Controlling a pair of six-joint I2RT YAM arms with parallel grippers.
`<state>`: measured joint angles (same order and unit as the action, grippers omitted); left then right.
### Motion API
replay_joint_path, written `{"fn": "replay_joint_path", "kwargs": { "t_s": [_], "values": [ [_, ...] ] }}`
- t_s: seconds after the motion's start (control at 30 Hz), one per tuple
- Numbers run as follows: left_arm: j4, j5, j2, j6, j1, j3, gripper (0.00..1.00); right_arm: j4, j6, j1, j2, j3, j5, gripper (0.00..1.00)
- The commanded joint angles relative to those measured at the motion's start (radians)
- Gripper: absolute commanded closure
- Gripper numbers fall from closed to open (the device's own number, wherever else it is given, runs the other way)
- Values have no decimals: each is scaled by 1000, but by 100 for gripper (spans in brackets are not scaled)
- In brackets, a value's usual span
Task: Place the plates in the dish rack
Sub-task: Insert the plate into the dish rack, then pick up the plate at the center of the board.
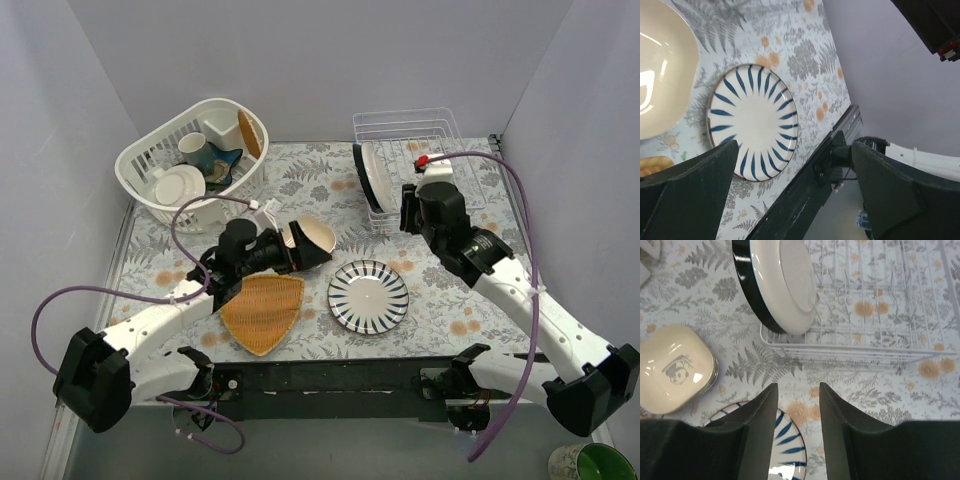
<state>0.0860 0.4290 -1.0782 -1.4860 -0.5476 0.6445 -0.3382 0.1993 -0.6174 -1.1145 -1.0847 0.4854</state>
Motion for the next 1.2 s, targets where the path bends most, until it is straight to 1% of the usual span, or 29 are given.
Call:
{"fn": "replay_joint_path", "kwargs": {
  "t_s": [0.0, 0.03, 0.17, 0.27, 0.4, 0.53, 0.63, 0.7, 0.97, 1.07, 1.17],
  "values": [
    [31, -116, -64, 9, -146, -6, 3, -153, 109, -2, 113, 97, -62, 53],
    [44, -134, -78, 3, -184, -12, 3, -171, 123, -2, 151, 114, -68, 53],
    [58, -214, -124, -22, -251, -32, 4, -248, 176, -2, 229, 187, -105, 53],
    [32, -249, -146, -26, -282, -32, 4, -262, 212, -2, 275, 242, -197, 53],
    [-23, -308, -187, -16, -301, -13, 5, -257, 281, -2, 292, 321, -283, 52],
    [-78, -341, -219, -8, -319, 10, 5, -217, 353, -2, 324, 394, -300, 51],
    [-80, -357, -247, -7, -325, 14, 5, -202, 364, -1, 320, 407, -314, 51],
    [-109, -366, -261, -11, -328, 17, 5, -202, 365, -1, 306, 410, -321, 51],
    [-112, -411, -380, -22, -354, 55, 11, -174, 365, -1, 298, 431, -344, 51],
    [-98, -408, -411, -26, -364, 72, 15, -170, 367, -1, 303, 445, -347, 51],
    [-92, -406, -440, -31, -370, 78, 21, -171, 364, -1, 306, 448, -343, 51]
  ]
}}
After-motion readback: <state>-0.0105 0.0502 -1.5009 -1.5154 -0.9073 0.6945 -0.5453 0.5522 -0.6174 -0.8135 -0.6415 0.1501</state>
